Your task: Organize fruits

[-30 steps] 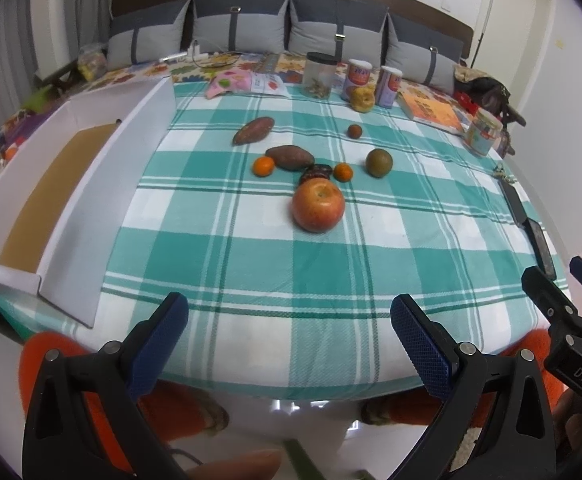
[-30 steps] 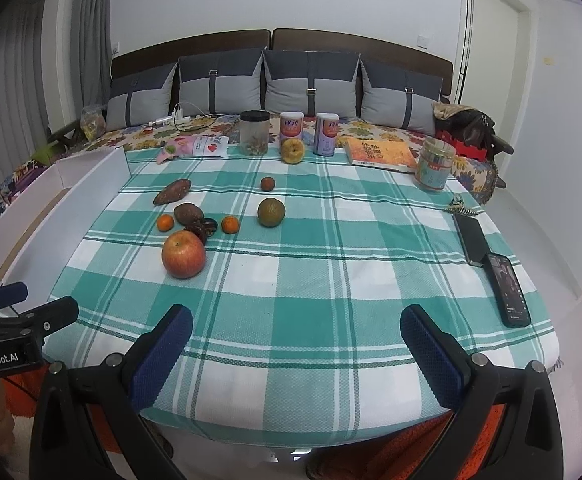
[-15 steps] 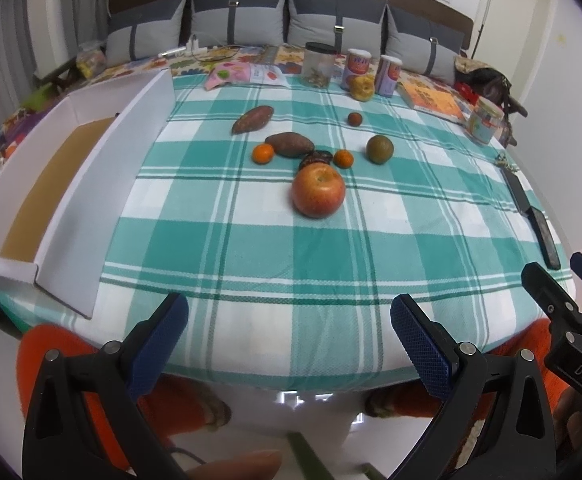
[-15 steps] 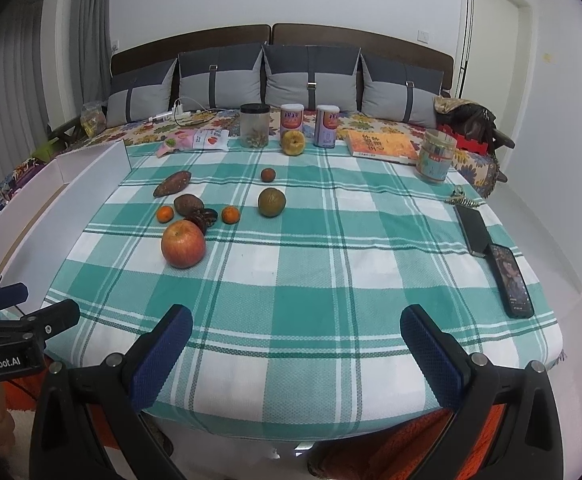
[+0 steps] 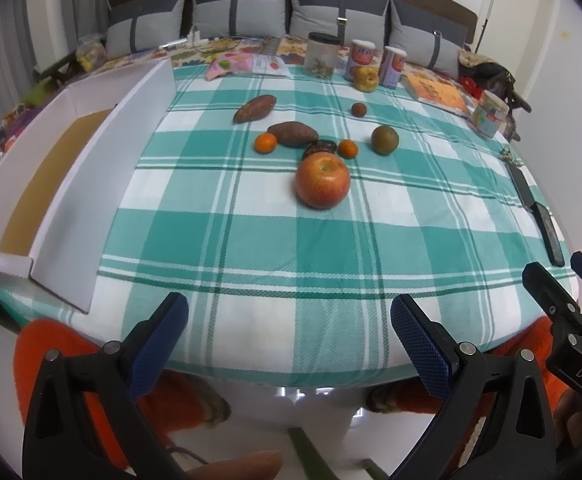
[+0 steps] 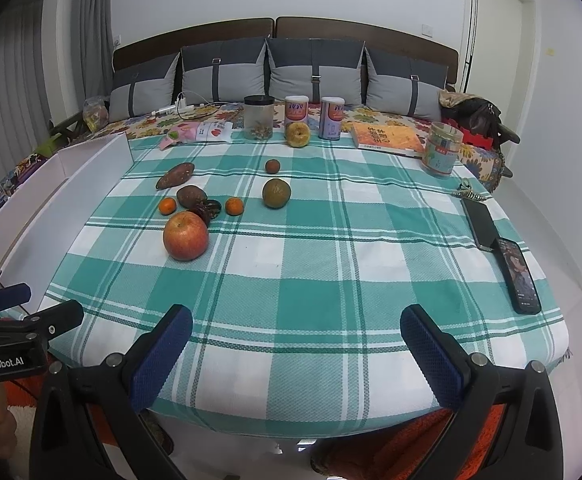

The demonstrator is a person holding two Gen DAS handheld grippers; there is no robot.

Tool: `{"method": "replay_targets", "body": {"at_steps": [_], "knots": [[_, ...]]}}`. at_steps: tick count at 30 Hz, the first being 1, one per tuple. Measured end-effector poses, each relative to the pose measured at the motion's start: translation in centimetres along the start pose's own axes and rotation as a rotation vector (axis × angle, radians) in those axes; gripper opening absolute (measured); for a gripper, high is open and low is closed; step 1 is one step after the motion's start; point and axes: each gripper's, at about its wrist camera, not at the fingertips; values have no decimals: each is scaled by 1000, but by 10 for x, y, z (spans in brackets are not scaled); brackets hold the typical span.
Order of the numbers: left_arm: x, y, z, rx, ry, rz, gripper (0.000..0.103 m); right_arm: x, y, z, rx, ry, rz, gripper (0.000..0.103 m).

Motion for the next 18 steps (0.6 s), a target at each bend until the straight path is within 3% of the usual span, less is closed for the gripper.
{"method": "replay_targets", "body": {"at_steps": [18], "knots": [[-1, 11, -5, -26, -4, -17, 102, 5, 11, 4, -12, 19, -21, 103]]}}
Point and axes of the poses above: each gripper's, at about its wrist camera, not at the fingertips, and y roughly the way its jaws point, z to its right, x to its underside, and after that the axes turned 3 degrees about -y, right-handed
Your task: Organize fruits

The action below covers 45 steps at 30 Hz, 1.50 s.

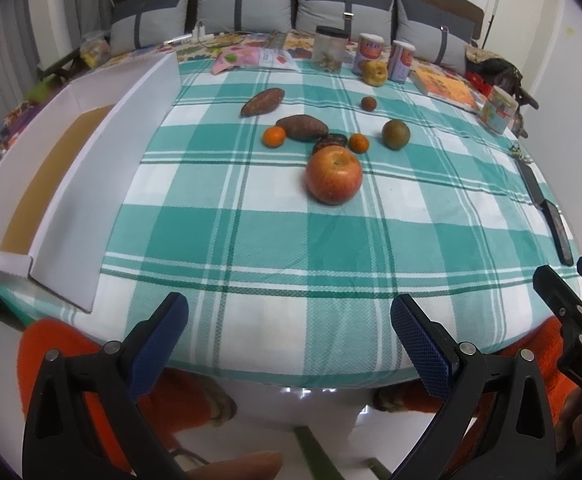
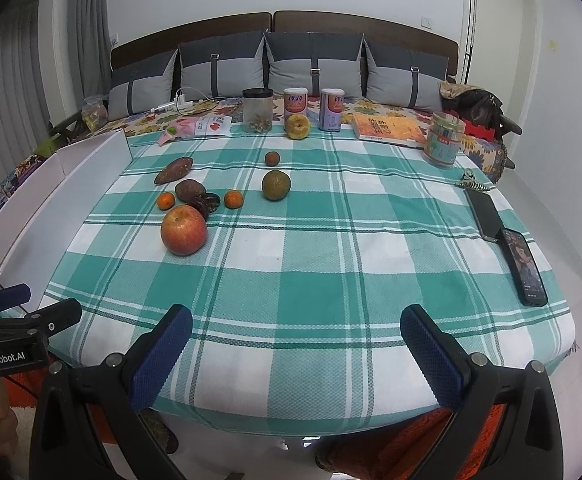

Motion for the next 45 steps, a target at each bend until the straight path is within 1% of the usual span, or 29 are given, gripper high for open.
{"method": "replay_targets", "body": {"at_steps": [8, 12, 17, 19, 23, 25, 28, 36, 45], "knots": [[-6, 27, 9, 5, 34, -48, 102, 2, 12, -2, 2, -11, -37, 103], [-7, 45, 20, 8, 66, -71, 102, 6, 10, 0, 14, -24, -34, 103], [-2, 66, 25, -5, 74, -104, 102, 9, 12, 11, 15, 8, -44, 103], [0, 63, 24, 4, 65, -95, 102, 10, 12, 14, 13, 16, -43, 103], [-2, 55, 19, 0, 55, -58, 102, 11, 14, 16, 1, 22, -41, 103], [-3, 55, 15, -1, 36, -67, 102, 12, 17, 15, -9, 22, -47, 103], [-3, 53, 11, 19, 10, -75, 102, 13, 18, 11, -19, 14, -50, 103], [1, 56, 14, 17, 22, -95, 102, 15, 19, 9, -26, 13, -55, 103], [3, 56, 16, 14, 38, -94, 102, 15, 22, 9, -30, 11, -63, 103]]}}
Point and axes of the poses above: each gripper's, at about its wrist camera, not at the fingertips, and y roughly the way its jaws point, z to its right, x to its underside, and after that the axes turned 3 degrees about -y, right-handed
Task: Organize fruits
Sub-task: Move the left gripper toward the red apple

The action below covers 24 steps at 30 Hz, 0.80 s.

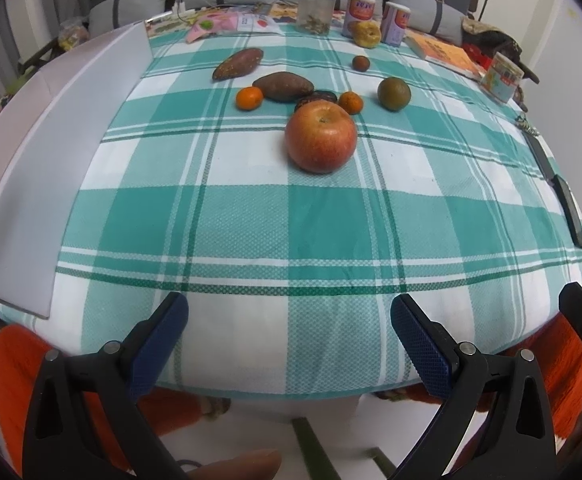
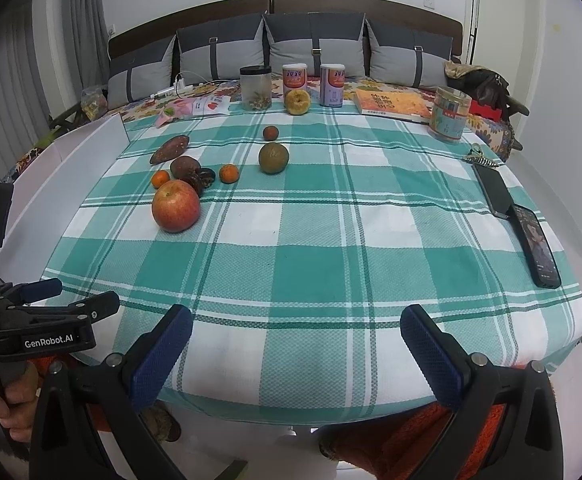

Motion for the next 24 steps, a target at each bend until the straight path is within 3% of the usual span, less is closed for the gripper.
{"method": "replay_targets", "body": {"at_steps": [24], "knots": [[-2, 9, 4, -31, 10, -22, 102, -1, 9, 7, -10, 26, -13, 103]]}}
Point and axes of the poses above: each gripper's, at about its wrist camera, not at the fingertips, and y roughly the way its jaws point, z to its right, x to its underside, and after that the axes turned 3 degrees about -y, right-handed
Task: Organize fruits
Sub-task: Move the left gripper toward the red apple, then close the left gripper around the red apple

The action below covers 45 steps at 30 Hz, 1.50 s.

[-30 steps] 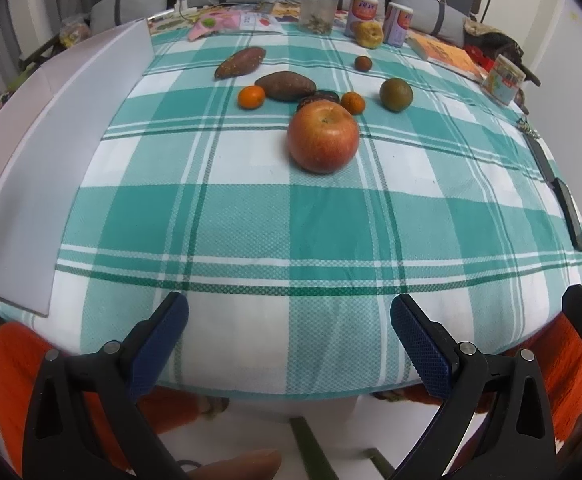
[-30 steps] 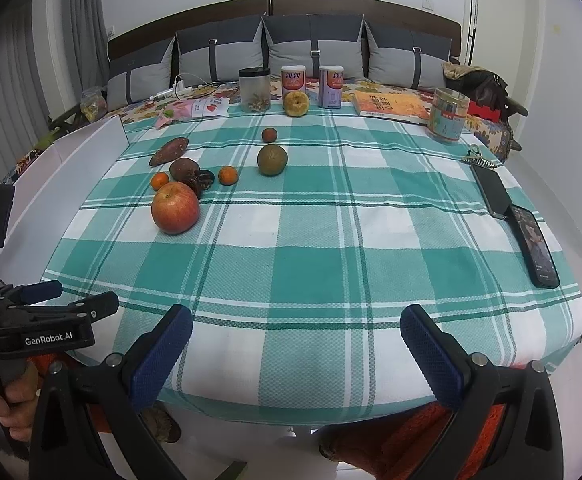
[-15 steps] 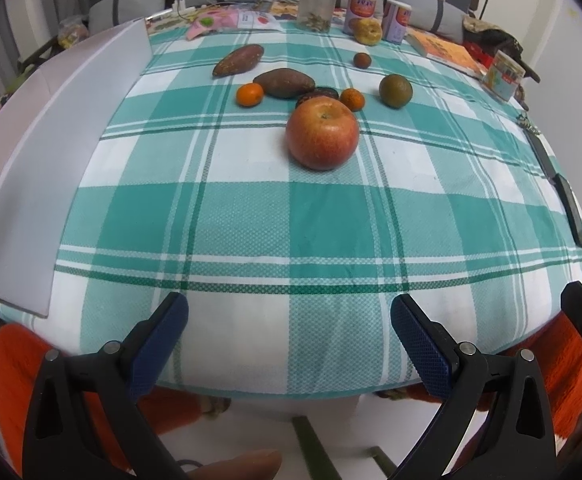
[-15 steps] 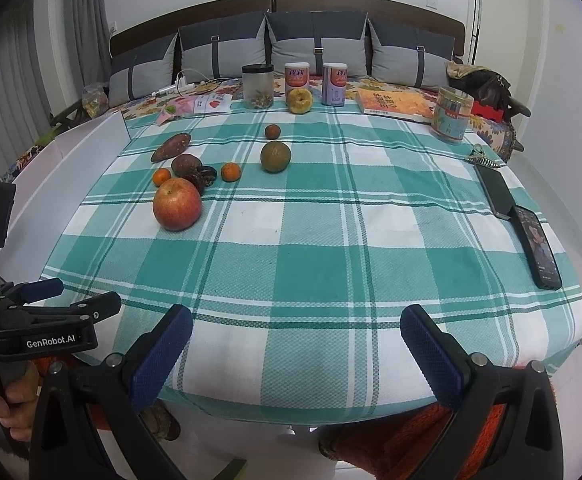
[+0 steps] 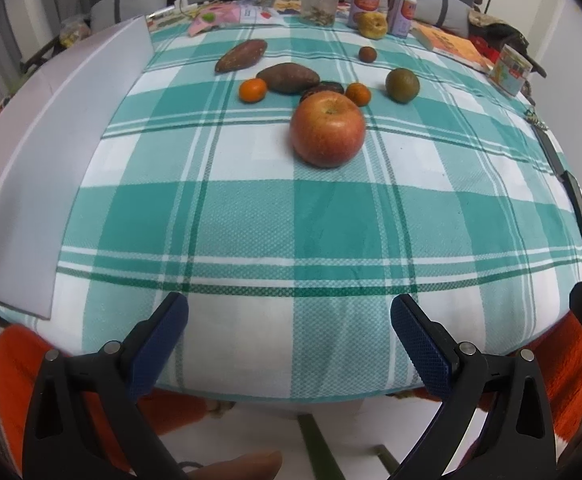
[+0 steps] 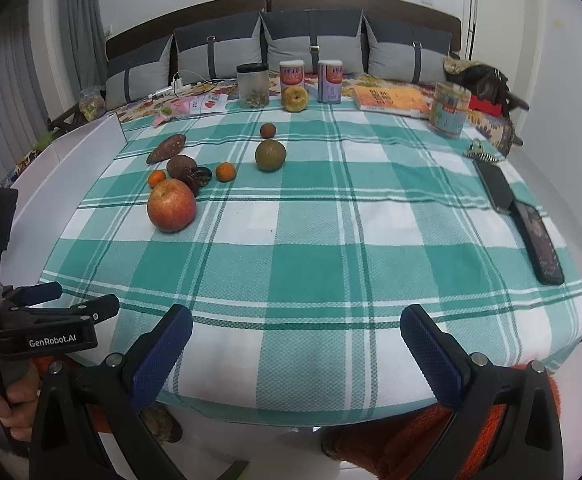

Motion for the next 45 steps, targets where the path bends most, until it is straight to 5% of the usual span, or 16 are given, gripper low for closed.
{"method": "replay_targets", "body": {"at_steps": [8, 16, 22, 29, 37, 40, 45], "knots": [[-13, 8, -1, 18, -15, -11, 102, 5, 7, 12, -11, 40, -15, 103], [-72, 32, 29, 8, 41, 78, 102, 7, 15, 19, -25, 57, -34, 103], [-111, 81, 39, -19, 15, 67, 102, 9, 21, 25, -39, 78, -55, 103], [-111, 114, 30, -83, -4, -1, 103, 10, 24, 27, -44, 86, -59, 103], [-109, 120, 27, -53, -26, 11, 103, 9, 30, 25, -59, 82, -71, 103], [-116, 120, 25, -28, 0, -58, 101, 8, 28, 23, -61, 76, -65, 103], [-119, 99, 23, 55, -1, 17, 100, 11, 29, 26, -63, 83, -76, 103]]}}
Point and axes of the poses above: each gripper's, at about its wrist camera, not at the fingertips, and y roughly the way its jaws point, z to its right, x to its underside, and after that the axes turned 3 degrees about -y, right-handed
